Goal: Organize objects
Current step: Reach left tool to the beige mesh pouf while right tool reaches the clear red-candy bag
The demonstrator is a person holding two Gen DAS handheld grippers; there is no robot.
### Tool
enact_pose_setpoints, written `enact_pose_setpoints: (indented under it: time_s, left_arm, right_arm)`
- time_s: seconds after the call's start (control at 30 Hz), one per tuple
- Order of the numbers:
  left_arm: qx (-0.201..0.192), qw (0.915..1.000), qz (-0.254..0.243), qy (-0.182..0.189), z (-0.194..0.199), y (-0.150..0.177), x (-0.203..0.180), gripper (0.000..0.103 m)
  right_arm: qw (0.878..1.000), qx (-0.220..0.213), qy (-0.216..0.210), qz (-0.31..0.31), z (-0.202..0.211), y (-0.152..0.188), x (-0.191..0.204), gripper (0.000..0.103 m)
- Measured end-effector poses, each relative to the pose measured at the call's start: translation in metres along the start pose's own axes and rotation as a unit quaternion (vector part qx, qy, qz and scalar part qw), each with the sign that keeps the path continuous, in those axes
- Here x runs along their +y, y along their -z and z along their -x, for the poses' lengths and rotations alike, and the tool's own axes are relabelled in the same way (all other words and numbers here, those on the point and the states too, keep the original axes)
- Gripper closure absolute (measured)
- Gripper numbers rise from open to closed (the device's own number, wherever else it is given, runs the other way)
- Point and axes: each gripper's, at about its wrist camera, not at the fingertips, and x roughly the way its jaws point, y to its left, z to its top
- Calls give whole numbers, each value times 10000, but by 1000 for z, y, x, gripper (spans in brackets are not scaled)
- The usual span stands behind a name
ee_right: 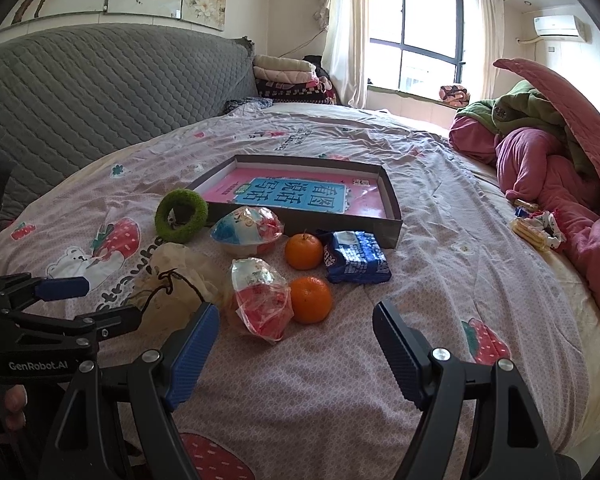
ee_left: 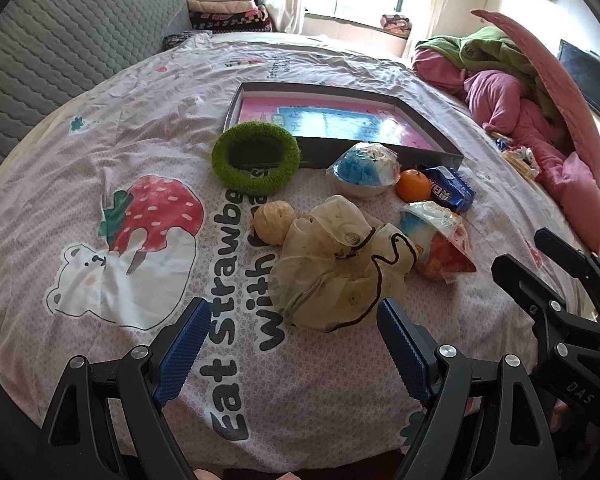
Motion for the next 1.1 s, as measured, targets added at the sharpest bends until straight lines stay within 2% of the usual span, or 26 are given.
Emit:
enact_pose_setpoints:
  time_s: [0.33, 0.77, 1.1]
  left_arm:
    - [47, 9995, -46, 300, -10, 3, 2, 17]
    - [21, 9995, -159, 289, -30, -1, -3, 17]
    - [65, 9993, -150, 348, -47, -3, -2, 17]
  right_arm:
    - [9998, 127, -113, 37, -10, 5, 1, 25]
    - [9991, 280, -223, 211, -34, 8, 3, 25]
    - [9974, 294, -55, 659, -48, 8, 14, 26]
